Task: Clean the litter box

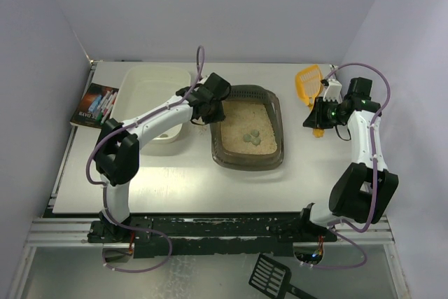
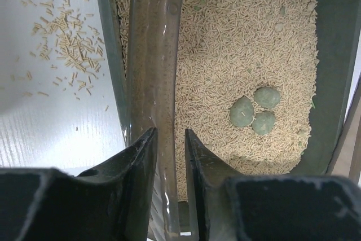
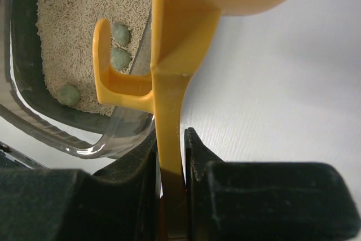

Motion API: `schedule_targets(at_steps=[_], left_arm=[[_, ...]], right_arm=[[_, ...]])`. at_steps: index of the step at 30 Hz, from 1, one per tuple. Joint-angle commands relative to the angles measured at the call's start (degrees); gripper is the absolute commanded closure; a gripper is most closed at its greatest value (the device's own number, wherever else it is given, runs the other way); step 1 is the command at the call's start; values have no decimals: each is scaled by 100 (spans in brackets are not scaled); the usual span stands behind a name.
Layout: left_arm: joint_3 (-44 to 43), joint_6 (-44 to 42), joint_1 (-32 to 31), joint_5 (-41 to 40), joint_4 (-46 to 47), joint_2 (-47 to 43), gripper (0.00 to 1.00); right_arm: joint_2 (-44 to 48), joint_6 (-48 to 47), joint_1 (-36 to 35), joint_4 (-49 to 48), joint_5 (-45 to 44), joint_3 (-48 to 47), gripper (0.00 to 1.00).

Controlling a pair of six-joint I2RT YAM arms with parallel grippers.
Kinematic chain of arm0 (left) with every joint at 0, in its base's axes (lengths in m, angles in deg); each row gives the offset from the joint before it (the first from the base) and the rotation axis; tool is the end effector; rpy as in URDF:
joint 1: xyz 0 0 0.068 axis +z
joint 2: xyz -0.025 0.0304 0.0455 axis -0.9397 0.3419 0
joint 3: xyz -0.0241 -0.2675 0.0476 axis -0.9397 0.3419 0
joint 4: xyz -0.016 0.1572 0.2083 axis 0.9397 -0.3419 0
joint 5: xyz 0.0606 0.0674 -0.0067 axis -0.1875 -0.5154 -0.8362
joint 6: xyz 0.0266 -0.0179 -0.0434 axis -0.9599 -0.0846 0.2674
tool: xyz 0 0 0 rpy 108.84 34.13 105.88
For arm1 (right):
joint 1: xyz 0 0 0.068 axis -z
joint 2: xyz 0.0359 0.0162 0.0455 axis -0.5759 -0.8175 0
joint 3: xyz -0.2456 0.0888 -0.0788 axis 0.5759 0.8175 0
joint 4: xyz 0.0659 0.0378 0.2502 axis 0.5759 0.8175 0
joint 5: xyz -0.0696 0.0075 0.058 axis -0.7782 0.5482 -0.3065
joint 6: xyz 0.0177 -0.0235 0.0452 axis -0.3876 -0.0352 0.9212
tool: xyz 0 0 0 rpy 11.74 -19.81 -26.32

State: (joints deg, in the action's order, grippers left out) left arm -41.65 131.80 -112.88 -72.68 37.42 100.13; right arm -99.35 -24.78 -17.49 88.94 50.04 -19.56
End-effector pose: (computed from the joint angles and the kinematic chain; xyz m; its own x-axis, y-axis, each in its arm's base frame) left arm 0.3185 -0.2858 0.2599 -0.8283 -0.2174 -0.5165 -0.0501 0.9467 -0.3182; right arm 0.2780 -0.0670 0.2976 -0.7934 0.0145 -0.6085 -0.2527 0.9017 0.3509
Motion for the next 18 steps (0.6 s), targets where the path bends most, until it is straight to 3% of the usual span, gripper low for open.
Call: schedule_targets(at_steps=[1,18], left_arm=[[-140,-54,-26,-259,-54,3,64],[47,-469,-235,-207,136,139,64]], right_arm=[[-8,-69,70,0,63,-123,100],[-27,-81,70,8,89,-149,100]])
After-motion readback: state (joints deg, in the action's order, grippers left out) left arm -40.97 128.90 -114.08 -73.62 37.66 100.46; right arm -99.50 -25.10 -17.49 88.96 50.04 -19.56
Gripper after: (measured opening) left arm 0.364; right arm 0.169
